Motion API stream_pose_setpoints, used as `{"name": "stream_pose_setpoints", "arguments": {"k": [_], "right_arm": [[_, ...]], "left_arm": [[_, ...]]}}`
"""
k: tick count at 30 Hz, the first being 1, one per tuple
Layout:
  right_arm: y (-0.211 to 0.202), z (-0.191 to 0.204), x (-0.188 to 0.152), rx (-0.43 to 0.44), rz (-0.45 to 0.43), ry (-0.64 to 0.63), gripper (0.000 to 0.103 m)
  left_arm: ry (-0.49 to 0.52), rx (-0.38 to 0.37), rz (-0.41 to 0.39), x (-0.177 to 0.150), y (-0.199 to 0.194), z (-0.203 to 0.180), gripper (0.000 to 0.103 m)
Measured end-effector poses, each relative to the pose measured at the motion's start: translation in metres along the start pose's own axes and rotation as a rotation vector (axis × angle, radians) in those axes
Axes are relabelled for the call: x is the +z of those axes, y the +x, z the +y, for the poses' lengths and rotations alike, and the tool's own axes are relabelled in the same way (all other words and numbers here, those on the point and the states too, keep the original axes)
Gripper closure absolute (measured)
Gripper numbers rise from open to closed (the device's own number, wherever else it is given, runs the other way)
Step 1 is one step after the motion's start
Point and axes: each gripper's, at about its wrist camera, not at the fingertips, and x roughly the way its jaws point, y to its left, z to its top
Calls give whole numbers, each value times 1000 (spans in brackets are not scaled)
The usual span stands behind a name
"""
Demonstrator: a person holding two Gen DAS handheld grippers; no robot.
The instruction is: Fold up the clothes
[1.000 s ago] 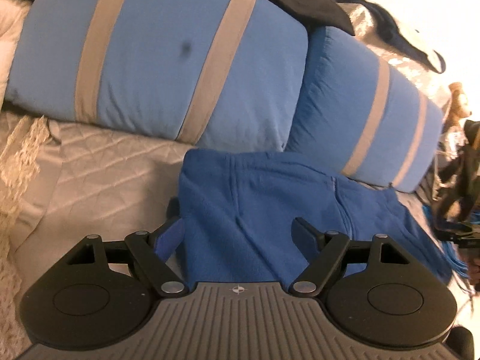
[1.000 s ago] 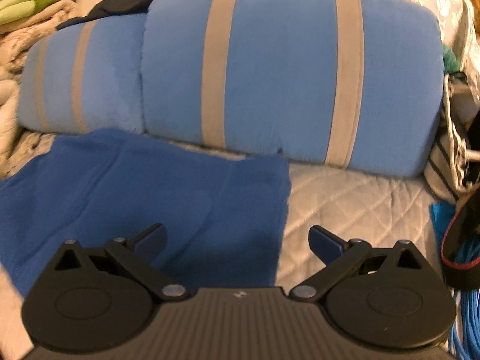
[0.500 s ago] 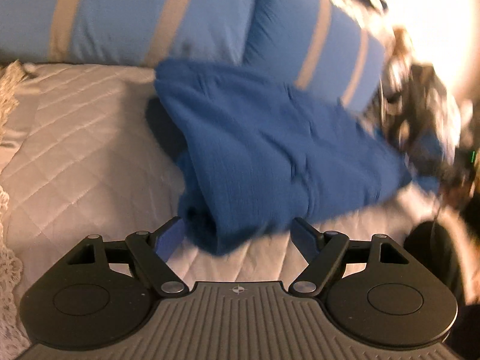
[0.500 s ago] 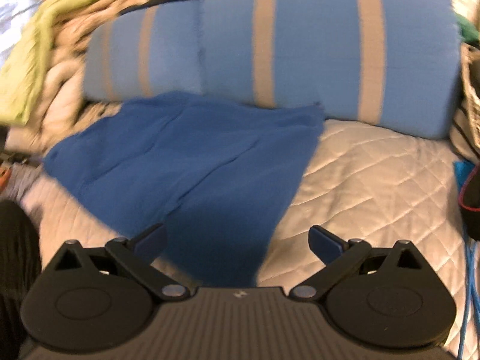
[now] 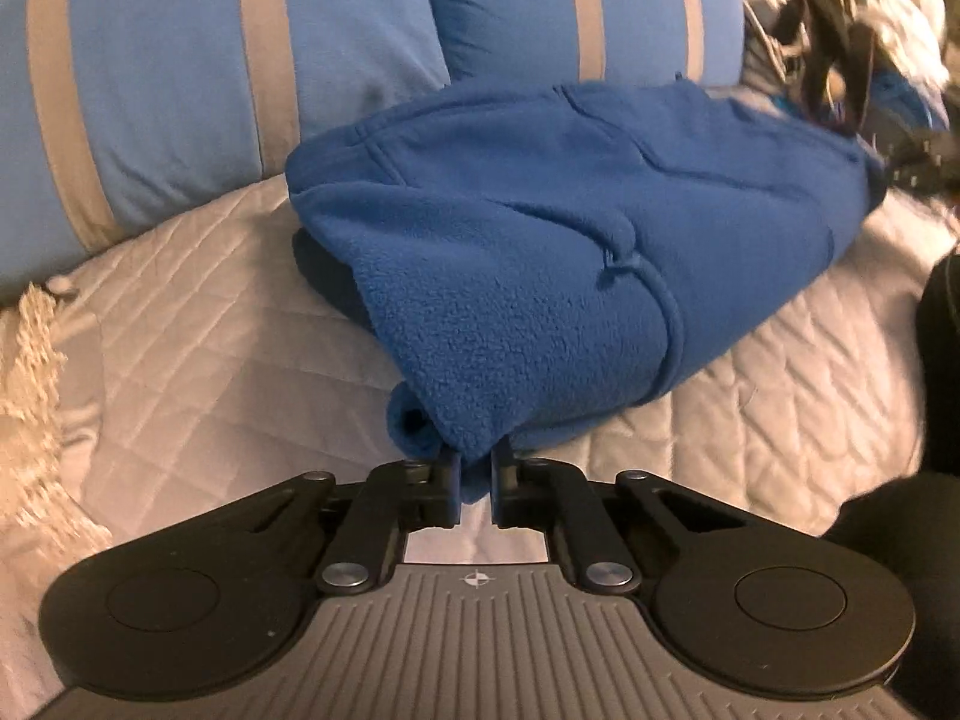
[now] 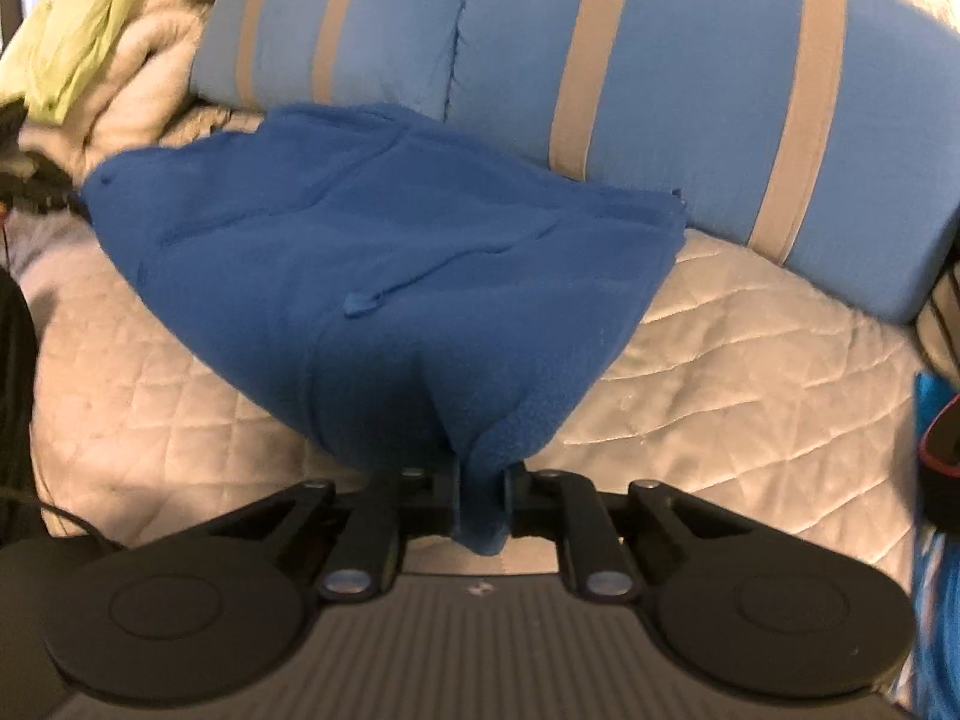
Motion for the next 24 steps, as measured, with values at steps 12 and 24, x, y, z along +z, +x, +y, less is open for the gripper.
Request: {"name": "stream_pose_setpoints", "arguments": {"k": [12, 24], "right_arm": [[-47, 18, 22, -139, 28, 104, 0], [-5, 54, 96, -110, 169, 337, 0]], "left_arm": [[-129, 244, 121, 3, -32, -32, 37], [-310, 182, 103, 108, -18, -73, 21]]}}
